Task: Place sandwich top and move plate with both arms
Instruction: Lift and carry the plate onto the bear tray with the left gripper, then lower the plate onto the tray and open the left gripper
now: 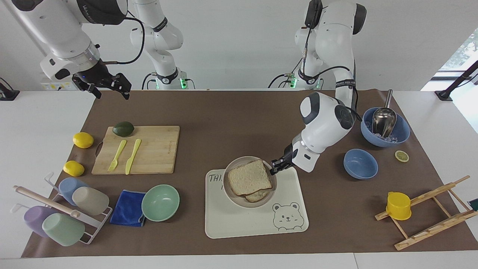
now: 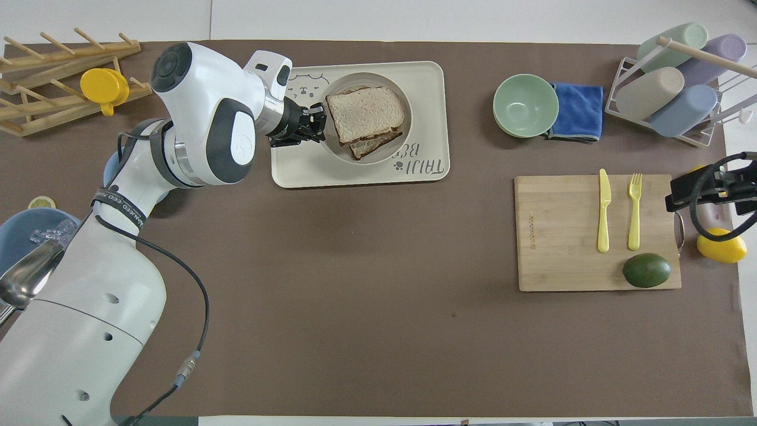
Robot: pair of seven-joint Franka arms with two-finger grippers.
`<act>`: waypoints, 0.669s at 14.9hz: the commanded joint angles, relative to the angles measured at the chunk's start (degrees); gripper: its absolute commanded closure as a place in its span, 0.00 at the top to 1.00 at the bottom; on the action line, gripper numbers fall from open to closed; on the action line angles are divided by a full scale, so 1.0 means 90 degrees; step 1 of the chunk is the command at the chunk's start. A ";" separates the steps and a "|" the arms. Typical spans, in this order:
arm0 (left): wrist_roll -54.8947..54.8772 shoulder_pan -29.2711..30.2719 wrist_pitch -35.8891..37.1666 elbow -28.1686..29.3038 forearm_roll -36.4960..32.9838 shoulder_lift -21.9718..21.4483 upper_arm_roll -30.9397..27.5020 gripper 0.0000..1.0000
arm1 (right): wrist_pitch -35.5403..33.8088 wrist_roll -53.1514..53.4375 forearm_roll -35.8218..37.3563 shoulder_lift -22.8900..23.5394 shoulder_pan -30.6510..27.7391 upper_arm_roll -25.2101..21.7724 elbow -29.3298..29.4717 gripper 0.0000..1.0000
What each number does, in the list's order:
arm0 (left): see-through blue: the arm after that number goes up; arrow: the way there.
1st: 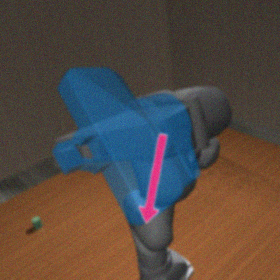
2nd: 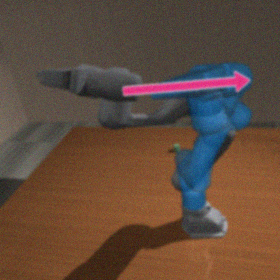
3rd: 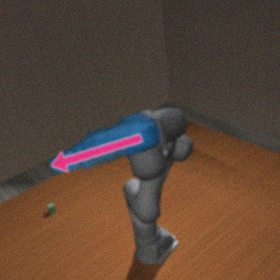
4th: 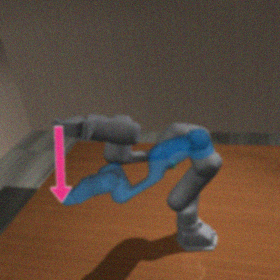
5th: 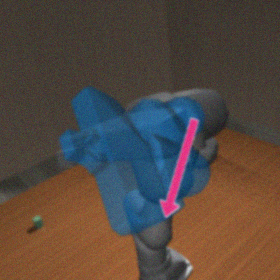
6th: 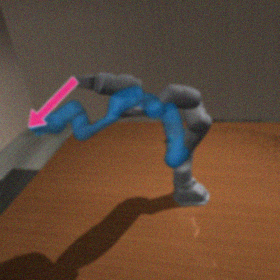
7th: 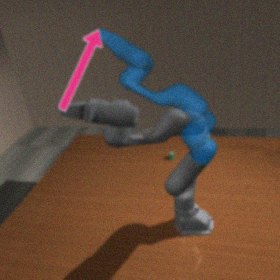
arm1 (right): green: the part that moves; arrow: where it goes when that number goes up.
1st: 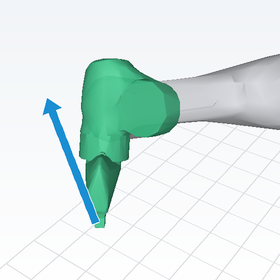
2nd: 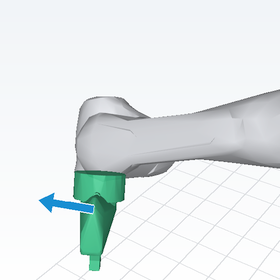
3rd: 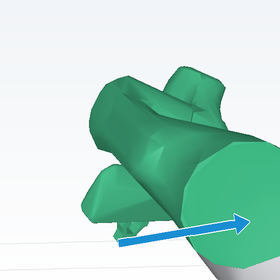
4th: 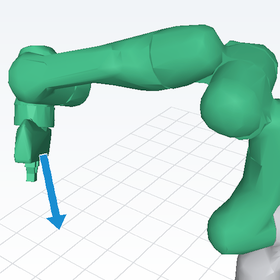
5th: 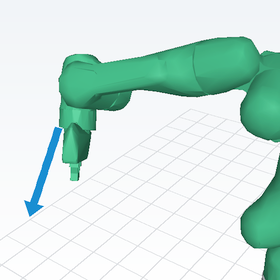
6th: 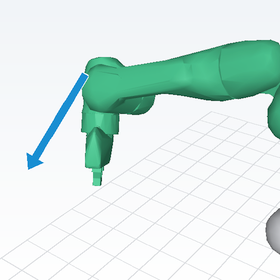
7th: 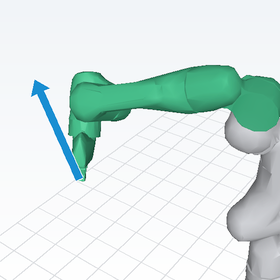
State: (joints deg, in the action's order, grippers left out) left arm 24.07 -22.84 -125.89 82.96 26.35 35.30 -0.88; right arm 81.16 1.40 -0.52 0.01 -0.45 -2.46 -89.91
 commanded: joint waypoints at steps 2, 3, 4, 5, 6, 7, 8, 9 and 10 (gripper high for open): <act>0.0040 -0.0040 -0.0367 0.0029 -0.0203 0.0062 -0.0019 0.00 | 0.0064 -0.0194 -0.0128 -0.0059 -0.0125 0.0068 -0.0020 1.00; 0.0040 -0.0050 -0.0426 0.0117 -0.0203 0.0062 -0.0019 0.00 | 0.0064 -0.0194 -0.0128 -0.0059 -0.0125 0.0068 -0.0020 1.00; 0.0040 -0.0050 -0.0513 0.0176 -0.0213 0.0052 -0.0019 0.00 | 0.0064 -0.0194 -0.0118 -0.0050 -0.0125 0.0068 -0.0020 1.00; 0.0040 -0.0060 -0.0572 0.0235 -0.0213 0.0052 -0.0019 0.00 | 0.0074 -0.0194 -0.0128 -0.0059 -0.0125 0.0068 -0.0020 1.00; 0.0040 -0.0060 -0.0544 0.0274 -0.0203 0.0033 -0.0019 0.00 | 0.0074 -0.0194 -0.0128 -0.0059 -0.0125 0.0068 -0.0020 1.00; 0.0040 -0.0051 -0.0495 0.0284 -0.0213 0.0023 -0.0019 0.00 | 0.0083 -0.0185 -0.0128 -0.0050 -0.0125 0.0068 -0.0020 1.00; 0.0040 -0.0050 -0.0495 0.0294 -0.0213 0.0013 -0.0029 0.04 | 0.0103 -0.0185 -0.0137 -0.0049 -0.0125 0.0068 -0.0010 1.00; 0.0059 -0.0050 -0.0495 0.0284 -0.0213 0.0013 -0.0029 0.55 | 0.0103 -0.0185 -0.0147 -0.0040 -0.0116 0.0068 0.0039 1.00; 0.0089 -0.0060 -0.0485 0.0274 -0.0203 0.0013 -0.0029 1.00 | 0.0093 -0.0185 -0.0157 -0.0040 -0.0116 0.0068 0.0049 1.00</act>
State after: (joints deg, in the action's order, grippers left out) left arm 24.07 -22.96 -129.25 84.60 25.07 36.33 -0.85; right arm 81.44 1.40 -0.54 0.00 -0.45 -2.46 -89.81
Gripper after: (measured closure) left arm 0.965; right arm 0.000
